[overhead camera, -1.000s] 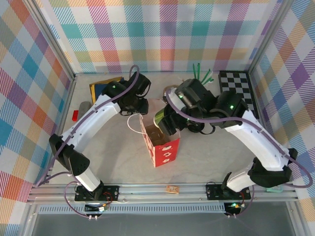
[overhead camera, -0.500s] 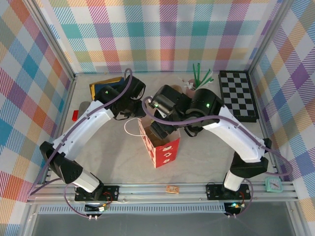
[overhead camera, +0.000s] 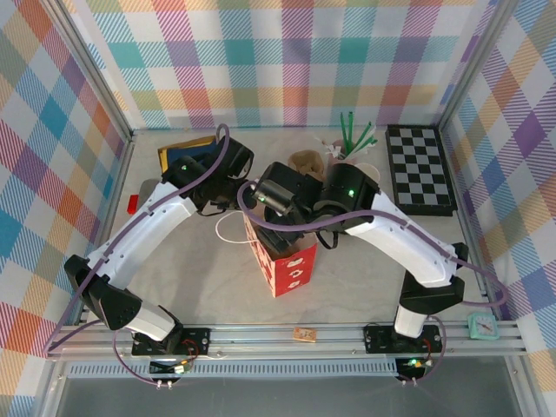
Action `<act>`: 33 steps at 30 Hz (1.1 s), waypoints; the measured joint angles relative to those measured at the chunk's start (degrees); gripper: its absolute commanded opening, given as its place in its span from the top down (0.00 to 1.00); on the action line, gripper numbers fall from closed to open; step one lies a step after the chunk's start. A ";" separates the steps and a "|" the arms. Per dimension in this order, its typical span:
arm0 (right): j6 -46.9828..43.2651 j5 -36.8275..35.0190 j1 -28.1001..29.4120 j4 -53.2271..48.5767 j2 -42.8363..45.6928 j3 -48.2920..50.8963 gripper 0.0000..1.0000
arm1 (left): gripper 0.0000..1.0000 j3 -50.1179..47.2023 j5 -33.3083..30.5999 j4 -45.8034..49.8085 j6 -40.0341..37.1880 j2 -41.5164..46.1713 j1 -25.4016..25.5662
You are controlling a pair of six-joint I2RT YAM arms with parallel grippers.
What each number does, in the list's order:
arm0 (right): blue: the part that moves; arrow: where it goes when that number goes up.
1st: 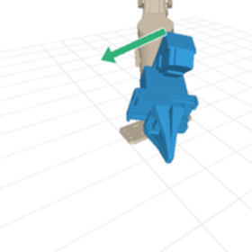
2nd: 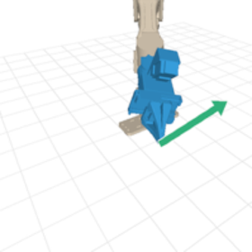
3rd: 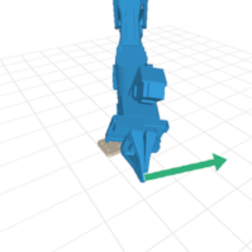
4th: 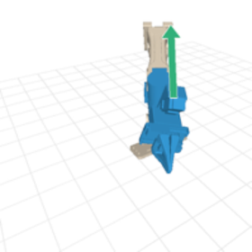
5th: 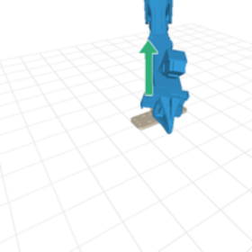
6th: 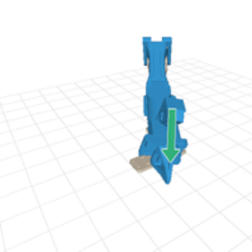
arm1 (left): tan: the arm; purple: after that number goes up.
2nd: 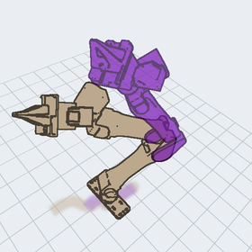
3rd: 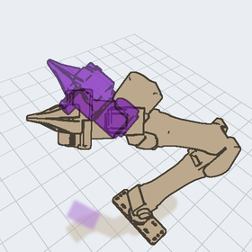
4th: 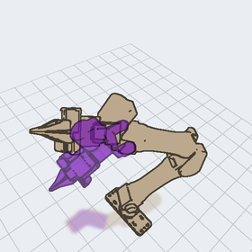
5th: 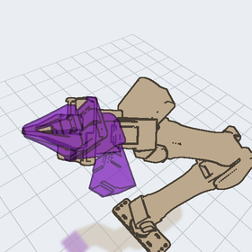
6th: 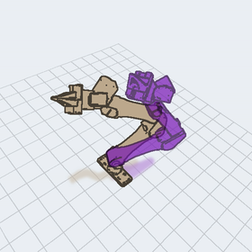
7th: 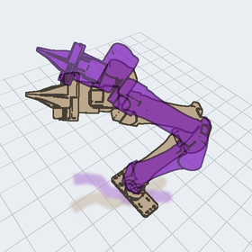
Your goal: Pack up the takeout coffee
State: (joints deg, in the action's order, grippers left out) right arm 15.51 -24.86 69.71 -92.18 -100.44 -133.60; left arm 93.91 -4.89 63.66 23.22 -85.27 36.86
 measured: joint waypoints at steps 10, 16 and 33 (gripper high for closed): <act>0.85 1.05 -1.33 0.90 -0.02 6.93 0.38 | 0.69 -1.18 0.76 -1.11 0.24 0.57 0.00; 1.73 3.19 -3.39 1.79 -0.76 7.17 0.38 | 0.71 -2.47 1.01 -1.55 0.44 0.92 0.00; 4.70 4.59 -5.29 0.90 -6.67 6.73 0.38 | 0.74 -3.74 1.03 -2.78 1.22 1.53 0.00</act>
State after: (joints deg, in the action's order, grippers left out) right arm 20.21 -20.27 64.42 -91.29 -107.11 -126.87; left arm 90.17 -3.86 60.88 24.45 -83.74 36.86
